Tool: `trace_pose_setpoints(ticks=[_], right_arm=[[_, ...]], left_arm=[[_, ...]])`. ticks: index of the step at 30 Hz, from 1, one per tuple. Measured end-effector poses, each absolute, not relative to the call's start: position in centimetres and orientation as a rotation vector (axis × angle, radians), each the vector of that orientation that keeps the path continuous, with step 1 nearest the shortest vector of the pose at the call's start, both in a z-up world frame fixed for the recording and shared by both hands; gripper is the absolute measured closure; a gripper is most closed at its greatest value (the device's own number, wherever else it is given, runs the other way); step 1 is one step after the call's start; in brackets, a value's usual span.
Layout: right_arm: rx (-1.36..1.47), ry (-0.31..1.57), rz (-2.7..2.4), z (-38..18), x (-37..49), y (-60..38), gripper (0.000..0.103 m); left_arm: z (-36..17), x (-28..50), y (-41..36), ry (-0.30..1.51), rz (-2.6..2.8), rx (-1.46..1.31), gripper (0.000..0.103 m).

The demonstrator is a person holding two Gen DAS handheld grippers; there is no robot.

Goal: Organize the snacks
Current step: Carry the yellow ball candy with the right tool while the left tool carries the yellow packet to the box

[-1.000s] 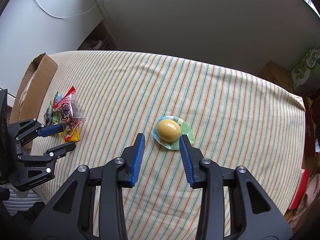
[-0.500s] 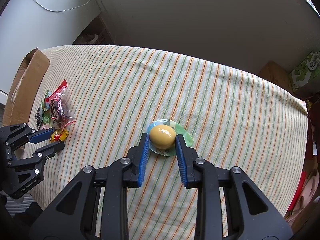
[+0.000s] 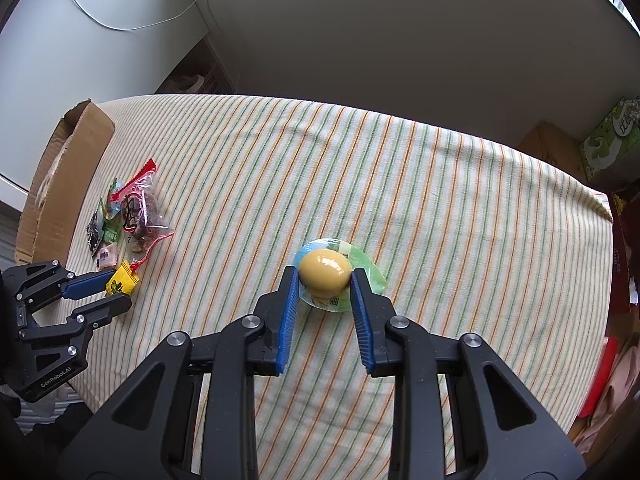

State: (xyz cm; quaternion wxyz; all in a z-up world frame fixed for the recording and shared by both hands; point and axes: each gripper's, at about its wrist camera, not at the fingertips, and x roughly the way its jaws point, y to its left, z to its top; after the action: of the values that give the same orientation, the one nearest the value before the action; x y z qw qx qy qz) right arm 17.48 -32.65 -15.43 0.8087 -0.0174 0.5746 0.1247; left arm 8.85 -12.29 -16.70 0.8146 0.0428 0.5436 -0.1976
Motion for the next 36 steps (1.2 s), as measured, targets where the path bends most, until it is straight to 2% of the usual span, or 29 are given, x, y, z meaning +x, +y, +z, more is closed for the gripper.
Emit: trace_pose_setpoints(ticks=[14, 36], right_arm=[[-0.070, 1.192, 0.306, -11.6, 15.7, -28.8, 0.076], [-0.161, 1.126, 0.551, -6.4, 13.5, -12.8, 0.076]], left_arm=[[-13.3, 7.6, -9.2, 1.113, -0.392, 0.015, 0.081], [-10.2, 4.8, 1.8, 1.045, -0.206, -0.096, 0.081]])
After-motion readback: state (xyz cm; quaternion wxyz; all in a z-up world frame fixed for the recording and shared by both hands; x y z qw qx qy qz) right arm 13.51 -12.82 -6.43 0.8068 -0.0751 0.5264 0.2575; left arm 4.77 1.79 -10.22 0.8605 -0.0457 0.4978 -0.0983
